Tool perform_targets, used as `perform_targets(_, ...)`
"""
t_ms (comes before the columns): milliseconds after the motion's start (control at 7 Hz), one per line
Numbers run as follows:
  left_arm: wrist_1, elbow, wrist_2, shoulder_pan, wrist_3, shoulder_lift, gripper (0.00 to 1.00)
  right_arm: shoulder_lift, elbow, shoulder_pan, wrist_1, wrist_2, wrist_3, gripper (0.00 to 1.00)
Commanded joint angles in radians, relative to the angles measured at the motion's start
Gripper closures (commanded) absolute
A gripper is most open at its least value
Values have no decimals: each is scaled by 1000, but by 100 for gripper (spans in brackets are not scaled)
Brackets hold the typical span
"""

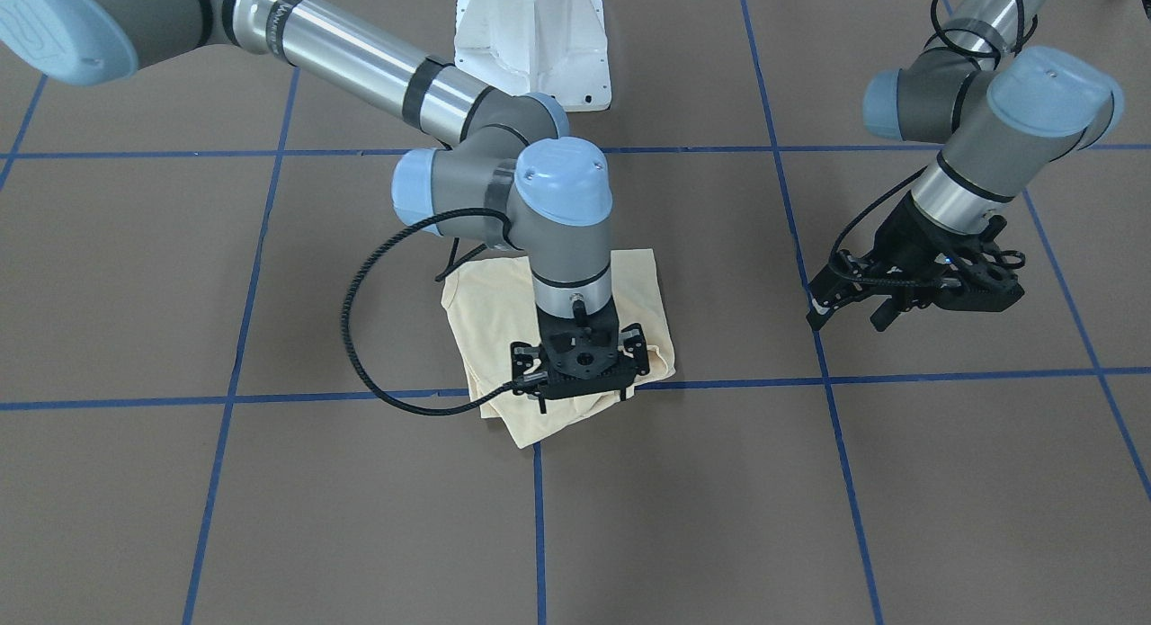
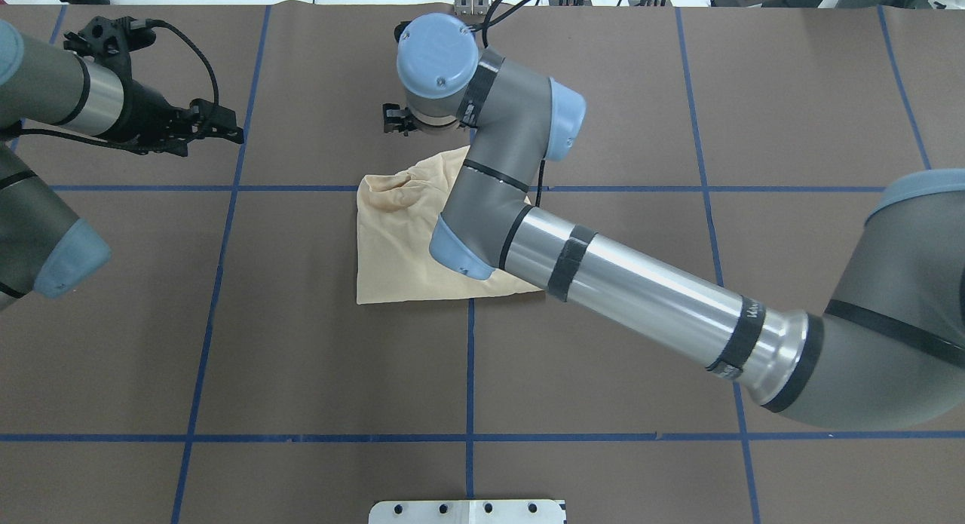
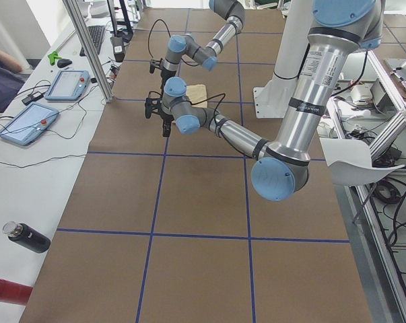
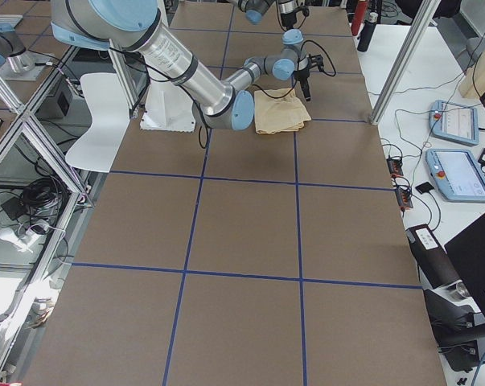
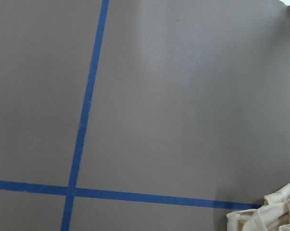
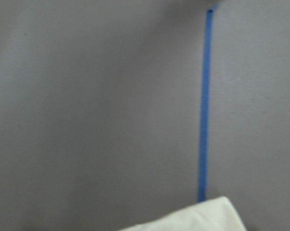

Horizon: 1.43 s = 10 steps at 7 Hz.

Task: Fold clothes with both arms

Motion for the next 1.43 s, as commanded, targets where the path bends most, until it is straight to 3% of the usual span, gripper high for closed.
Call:
perform_targets(0,1,-30,0,-86,262,79,0,-179,307,105,-295,130,-57,1)
perform_targets(143,4,-25,3,-132,388,103,0,-255,427,156,-401,135,-157,0)
perform_targets(286,26,-13,-26,-196,453,108,0,-377,559,235,-481,197,-287,0)
perform_targets(429,38,1,-51,-277,563,117,0,-504,642,333,-479,271,-468,0)
perform_targets(571,38,77,-113,-378,742,117,0,-622,669,424,-460,329,-620,0)
perform_targets(857,27,221,-145,-517,1052,116,0,-796,651,605,-446,403,-982,0)
perform_targets(1000,29,228,-146,-564,1153,116,0,-851,625,712,-448,466,-1125,0)
perform_targets(1286,24,226,-149,-594,1221,119,0,-875,415,912,-443,642,-1450,0)
